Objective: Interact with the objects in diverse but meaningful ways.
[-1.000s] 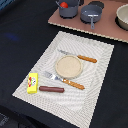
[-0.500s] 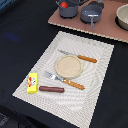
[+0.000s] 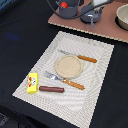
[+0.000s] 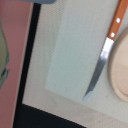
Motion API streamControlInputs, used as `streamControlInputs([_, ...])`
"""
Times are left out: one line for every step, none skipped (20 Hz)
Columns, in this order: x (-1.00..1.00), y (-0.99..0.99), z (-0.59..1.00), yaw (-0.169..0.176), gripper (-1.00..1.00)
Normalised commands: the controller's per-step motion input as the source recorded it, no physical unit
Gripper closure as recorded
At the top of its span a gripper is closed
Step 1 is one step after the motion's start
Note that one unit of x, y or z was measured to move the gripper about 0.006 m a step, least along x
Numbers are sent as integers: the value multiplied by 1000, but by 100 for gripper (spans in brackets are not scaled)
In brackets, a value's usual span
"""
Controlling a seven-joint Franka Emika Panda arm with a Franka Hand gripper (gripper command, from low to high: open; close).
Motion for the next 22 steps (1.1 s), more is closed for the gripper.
streamControlInputs([497, -829, 0, -44, -100])
streamControlInputs([500, -826, 0, -46, -100])
streamControlInputs([489, -823, 0, -48, -100])
streamControlInputs([471, -823, 0, -48, -100])
streamControlInputs([474, -826, 0, -47, -100])
streamControlInputs([474, -831, 0, -46, -100])
streamControlInputs([477, -834, 0, -44, -100])
streamControlInputs([477, -843, 0, -41, -100])
streamControlInputs([471, -849, 0, -40, -100])
streamControlInputs([469, -854, 0, -38, -100])
streamControlInputs([437, -860, 0, -38, -100])
streamControlInputs([429, -871, 0, -36, -100])
streamControlInputs([420, -874, 0, -35, -100])
streamControlInputs([386, -883, 0, -35, -100])
streamControlInputs([346, -897, 0, -35, -100])
streamControlInputs([343, -906, 0, -32, -100])
streamControlInputs([334, -909, 0, -31, -100])
streamControlInputs([303, -917, 0, -29, -100])
streamControlInputs([194, -931, 0, -30, -100])
streamControlInputs([69, -863, 0, -26, -100])
streamControlInputs([0, -751, -43, -21, -100])
streamControlInputs([-26, -654, -26, 0, -100])
